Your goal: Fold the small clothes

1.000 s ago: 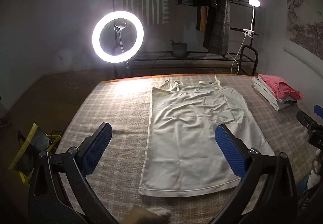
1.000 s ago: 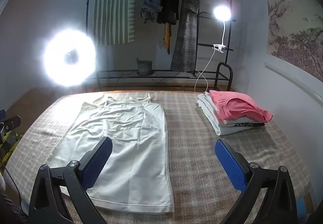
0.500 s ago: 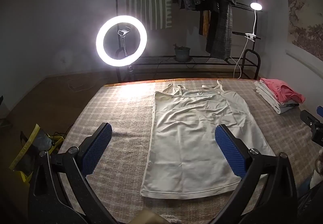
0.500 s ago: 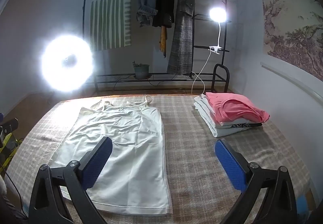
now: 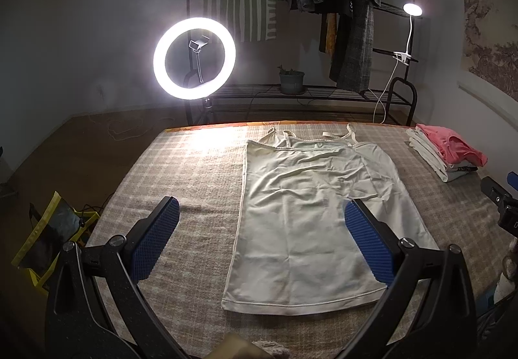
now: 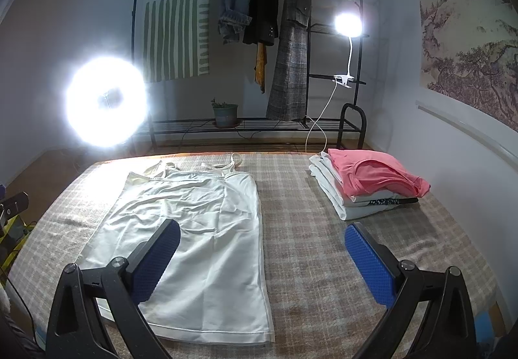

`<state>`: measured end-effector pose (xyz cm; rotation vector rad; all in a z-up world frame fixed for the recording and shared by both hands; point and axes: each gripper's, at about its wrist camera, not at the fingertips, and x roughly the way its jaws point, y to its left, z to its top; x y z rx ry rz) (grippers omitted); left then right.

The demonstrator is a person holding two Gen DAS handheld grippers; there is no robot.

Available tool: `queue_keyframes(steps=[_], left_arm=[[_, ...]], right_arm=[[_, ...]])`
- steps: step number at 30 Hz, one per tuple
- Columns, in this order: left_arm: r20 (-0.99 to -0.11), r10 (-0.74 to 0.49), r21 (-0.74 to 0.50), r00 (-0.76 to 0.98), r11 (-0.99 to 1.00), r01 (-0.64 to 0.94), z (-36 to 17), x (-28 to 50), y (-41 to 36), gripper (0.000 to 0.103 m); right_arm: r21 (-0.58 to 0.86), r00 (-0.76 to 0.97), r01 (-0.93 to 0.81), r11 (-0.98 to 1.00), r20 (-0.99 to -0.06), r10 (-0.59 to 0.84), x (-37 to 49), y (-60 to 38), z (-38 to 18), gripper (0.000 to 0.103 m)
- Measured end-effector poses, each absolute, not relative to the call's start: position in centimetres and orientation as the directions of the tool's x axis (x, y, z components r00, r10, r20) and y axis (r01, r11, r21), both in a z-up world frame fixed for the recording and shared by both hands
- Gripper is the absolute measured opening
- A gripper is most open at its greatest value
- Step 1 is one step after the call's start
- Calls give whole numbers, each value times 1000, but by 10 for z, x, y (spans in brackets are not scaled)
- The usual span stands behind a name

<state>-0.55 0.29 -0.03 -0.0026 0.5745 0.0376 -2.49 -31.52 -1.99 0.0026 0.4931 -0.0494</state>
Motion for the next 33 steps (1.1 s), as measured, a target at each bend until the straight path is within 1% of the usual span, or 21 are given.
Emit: queue_keyframes(steps=[33], left_arm=[[-545, 35, 8, 838, 999, -37, -5, -5, 4, 103]], right_arm=[[-13, 876, 48, 999, -480, -48, -26, -317, -21, 103]])
